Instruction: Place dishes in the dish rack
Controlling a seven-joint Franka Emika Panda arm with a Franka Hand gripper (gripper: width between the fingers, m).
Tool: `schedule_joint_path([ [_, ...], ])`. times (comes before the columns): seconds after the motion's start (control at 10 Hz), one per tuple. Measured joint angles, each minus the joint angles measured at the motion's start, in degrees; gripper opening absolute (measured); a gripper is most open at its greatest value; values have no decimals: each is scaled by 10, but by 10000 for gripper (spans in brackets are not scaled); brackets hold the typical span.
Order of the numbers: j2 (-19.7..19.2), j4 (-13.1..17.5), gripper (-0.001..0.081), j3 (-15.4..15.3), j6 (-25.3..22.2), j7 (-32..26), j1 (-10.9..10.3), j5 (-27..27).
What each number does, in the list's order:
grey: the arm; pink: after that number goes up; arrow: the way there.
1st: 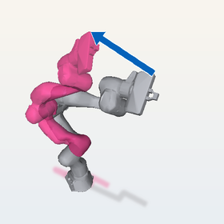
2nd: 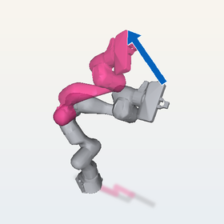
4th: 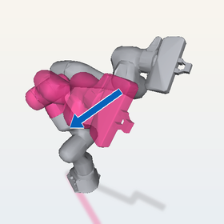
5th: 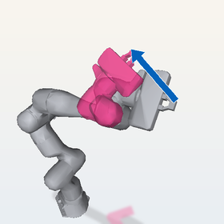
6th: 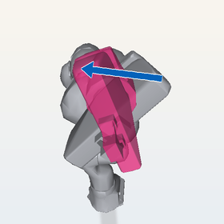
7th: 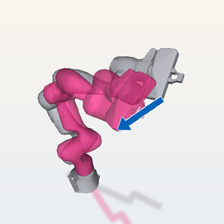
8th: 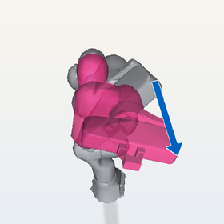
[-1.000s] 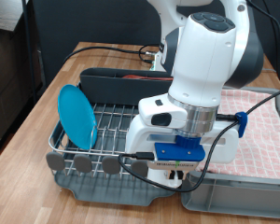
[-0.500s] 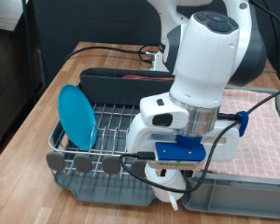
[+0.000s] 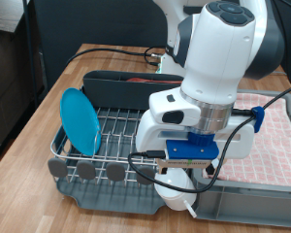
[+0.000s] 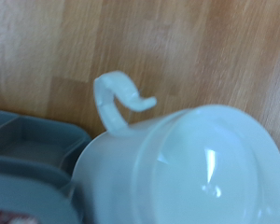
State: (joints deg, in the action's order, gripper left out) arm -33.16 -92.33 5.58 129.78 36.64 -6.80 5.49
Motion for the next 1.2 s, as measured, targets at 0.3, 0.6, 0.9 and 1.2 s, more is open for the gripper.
schedule_joint_path([
  [0.3, 46, -1, 802, -5, -65, 6, -1, -5],
  [0.6, 87, -1, 803, -11, -114, 6, -1, -6],
  [0.9, 111, -1, 803, -17, -135, 8, -2, -6],
  [1.2, 118, -1, 803, -19, -140, 14, -6, -4],
])
